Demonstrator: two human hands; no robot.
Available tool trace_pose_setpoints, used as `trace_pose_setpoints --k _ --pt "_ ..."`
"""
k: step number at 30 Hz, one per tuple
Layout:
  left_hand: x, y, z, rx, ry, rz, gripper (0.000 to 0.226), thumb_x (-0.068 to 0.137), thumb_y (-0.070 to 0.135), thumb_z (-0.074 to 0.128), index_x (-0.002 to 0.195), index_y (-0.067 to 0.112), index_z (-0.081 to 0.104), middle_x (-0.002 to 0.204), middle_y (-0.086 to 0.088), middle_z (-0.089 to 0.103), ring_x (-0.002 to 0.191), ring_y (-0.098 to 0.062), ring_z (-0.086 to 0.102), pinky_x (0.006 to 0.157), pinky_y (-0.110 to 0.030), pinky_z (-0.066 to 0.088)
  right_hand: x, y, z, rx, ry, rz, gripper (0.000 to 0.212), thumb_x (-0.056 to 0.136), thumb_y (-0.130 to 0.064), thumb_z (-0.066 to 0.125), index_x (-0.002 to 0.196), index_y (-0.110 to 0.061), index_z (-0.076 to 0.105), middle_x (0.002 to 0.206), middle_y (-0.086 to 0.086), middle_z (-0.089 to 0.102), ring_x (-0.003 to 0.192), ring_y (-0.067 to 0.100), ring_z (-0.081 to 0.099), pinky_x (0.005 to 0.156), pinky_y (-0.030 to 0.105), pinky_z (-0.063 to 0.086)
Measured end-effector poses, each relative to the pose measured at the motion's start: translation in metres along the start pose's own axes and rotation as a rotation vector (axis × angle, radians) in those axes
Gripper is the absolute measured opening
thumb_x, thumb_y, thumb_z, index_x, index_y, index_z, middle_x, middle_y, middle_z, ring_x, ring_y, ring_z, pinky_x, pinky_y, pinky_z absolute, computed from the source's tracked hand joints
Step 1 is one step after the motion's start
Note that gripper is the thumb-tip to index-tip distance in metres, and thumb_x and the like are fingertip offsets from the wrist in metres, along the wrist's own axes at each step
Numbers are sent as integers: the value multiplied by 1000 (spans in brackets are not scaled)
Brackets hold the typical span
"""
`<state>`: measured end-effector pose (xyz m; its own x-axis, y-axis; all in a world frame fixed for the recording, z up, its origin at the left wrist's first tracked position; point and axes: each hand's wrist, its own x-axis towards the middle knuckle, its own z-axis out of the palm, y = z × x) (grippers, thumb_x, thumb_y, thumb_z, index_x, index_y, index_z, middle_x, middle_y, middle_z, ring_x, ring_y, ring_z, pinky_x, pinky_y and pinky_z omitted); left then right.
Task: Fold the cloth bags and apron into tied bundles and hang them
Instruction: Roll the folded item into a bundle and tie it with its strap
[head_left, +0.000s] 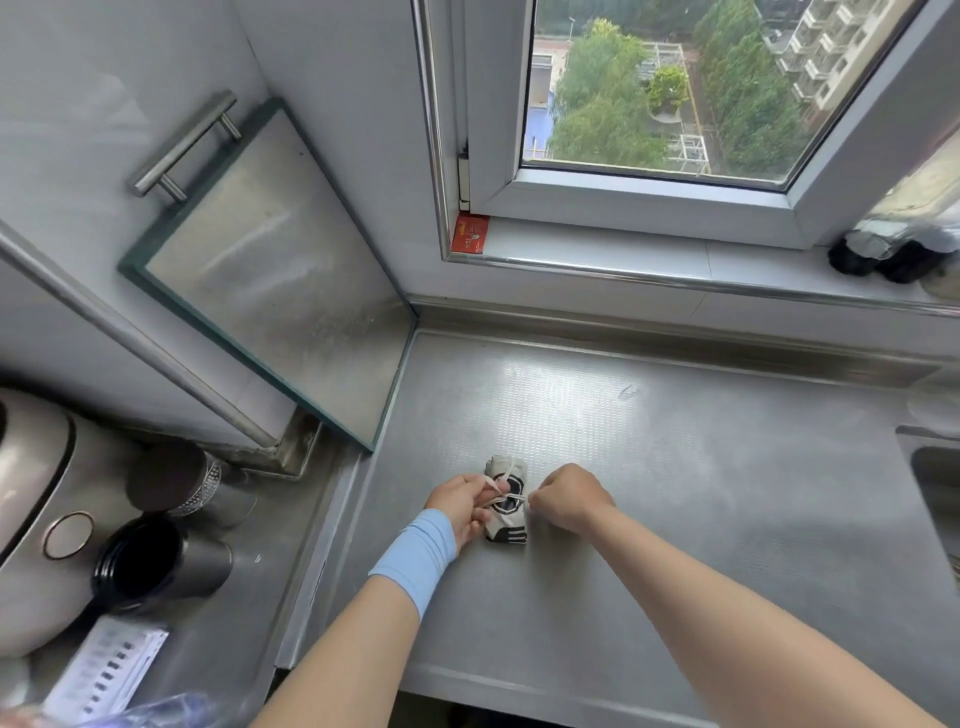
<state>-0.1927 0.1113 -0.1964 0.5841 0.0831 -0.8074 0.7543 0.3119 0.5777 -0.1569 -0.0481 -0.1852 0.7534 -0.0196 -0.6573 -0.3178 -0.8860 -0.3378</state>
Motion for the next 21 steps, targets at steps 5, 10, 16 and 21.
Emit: trace_pose_setpoints --k 5,10,16,21 --pt "-5 13 -1 488 154 336 11 93 19 57 89 16 67 88 3 67 65 -6 59 60 -11 44 -3 -21 -13 -425 219 -311 40 87 -35 49 122 -21 61 127 7 53 120 28 47 97 41 38" --pt "-10 6 -4 743 226 362 29 92 20 53 121 20 56 118 6 61 108 -16 58 94 -24 42 6 -30 -17 -664 99 -743 81 80 -5 65 151 -23 31 162 -2 21 145 21 26 108 37 33" --pt "-15 -16 6 999 66 433 62 69 38 74 125 24 53 121 4 52 115 -14 51 99 -25 40 14 -9 -5 -491 37 -584 51 84 -27 65 134 -30 54 125 2 50 106 27 55 84 32 42" --pt "-10 -18 8 1314 88 490 61 79 18 66 133 31 41 131 0 48 126 -23 41 105 -35 39 11 5 -6 -474 92 -607 43 81 -42 65 120 -24 61 123 2 49 105 27 54 82 34 41"
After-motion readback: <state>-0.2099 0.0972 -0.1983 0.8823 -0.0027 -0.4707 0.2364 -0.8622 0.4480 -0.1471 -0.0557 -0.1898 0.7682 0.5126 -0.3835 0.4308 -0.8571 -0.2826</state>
